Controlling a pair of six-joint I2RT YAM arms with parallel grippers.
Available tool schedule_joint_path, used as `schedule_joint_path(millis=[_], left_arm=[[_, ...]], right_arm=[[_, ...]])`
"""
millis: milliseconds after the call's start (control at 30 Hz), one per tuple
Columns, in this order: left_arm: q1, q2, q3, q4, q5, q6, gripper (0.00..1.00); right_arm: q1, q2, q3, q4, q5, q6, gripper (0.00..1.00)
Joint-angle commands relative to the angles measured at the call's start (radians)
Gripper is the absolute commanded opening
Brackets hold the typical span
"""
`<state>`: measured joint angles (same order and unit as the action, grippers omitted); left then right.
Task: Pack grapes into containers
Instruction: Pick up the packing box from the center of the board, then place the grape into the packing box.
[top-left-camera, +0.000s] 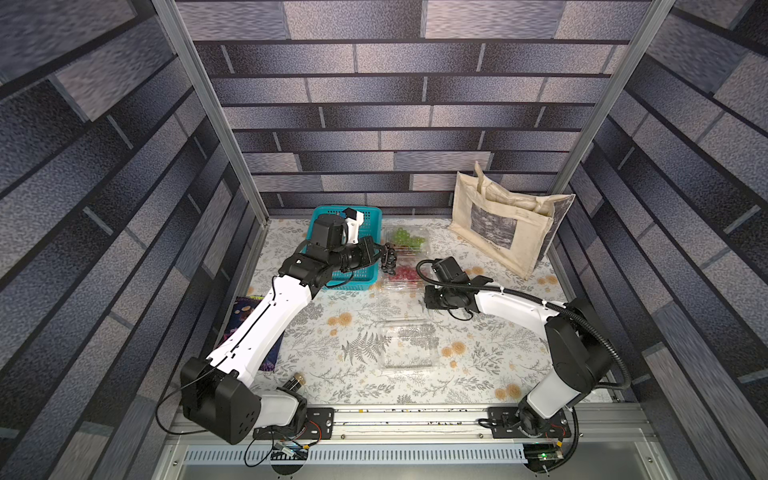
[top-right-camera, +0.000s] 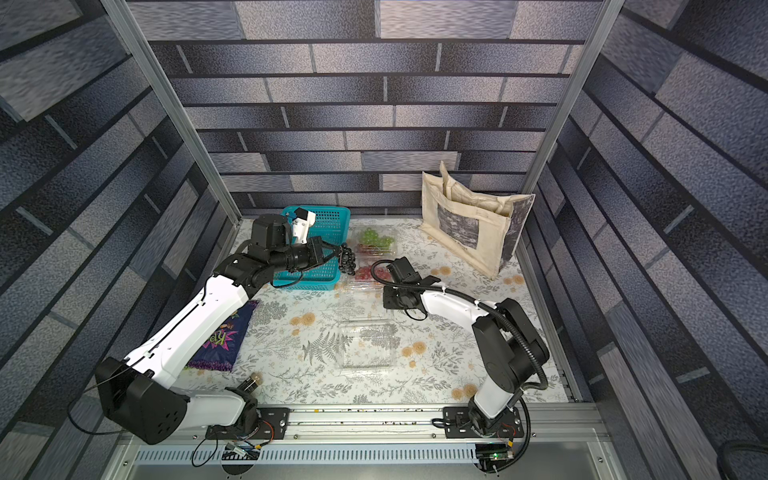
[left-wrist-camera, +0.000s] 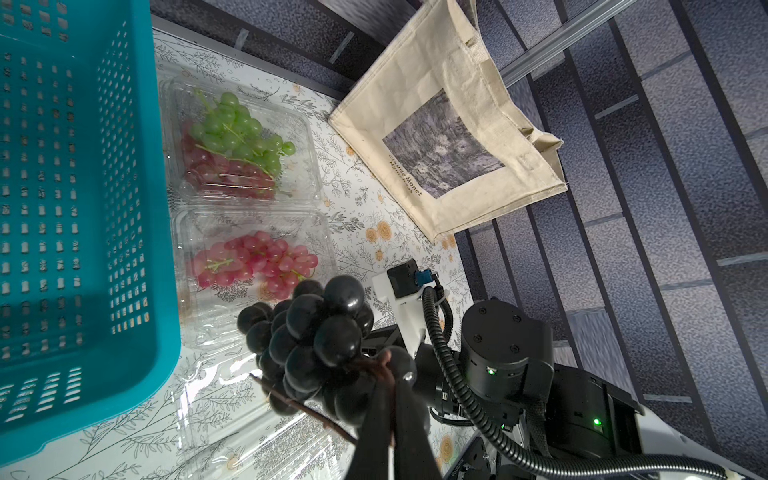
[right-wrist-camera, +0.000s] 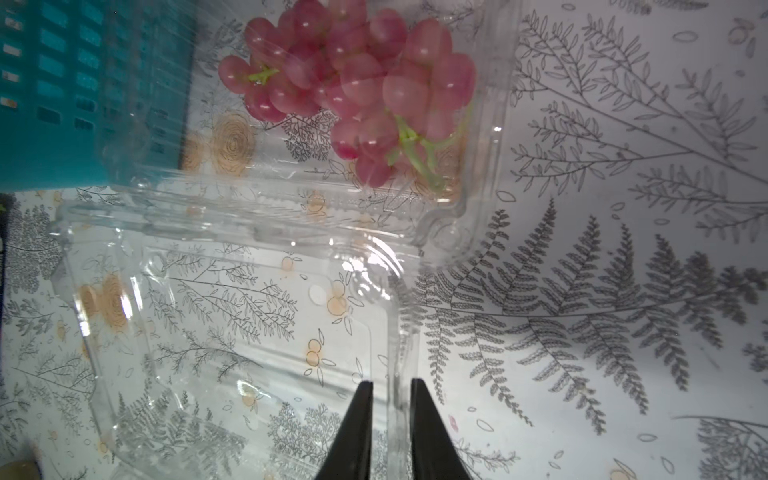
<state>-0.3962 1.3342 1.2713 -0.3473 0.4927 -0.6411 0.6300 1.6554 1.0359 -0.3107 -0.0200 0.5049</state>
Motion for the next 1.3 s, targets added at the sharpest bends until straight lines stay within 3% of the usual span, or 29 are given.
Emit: schedule_joint_path(millis=[0,133,267,867,1267], left_arm=[[-0.009,-0.035,-0.01,-0.001,0.006,-0.015,0.0],[-0.012,-0.038,-0.009,-0.002,0.001,-0.016,0.0],[-0.016,-0.042,-0.006,-0.003,-0.002,-0.02,0.0],[-0.072,-0.088,-0.04,-0.006,-0.032,-0.061,0.0],[-0.23,-0.085,-0.14,0.08,-0.078,-0.151,0.0]], right_arm=[[-0.009,0.018,0.058,-0.007,0.023,-0.003,0.14],[-0.009,0.023,0.061,-0.007,0.028,-0.002,0.04],[-0.009,0.015,0.061,-0.011,0.029,-0.003,0.0],[-0.044,-0.089,0.093,-0.084,0.103,-0.044,0.0],[-0.094,-0.05,0.116,-0.054,0.091,-0.052,0.0]])
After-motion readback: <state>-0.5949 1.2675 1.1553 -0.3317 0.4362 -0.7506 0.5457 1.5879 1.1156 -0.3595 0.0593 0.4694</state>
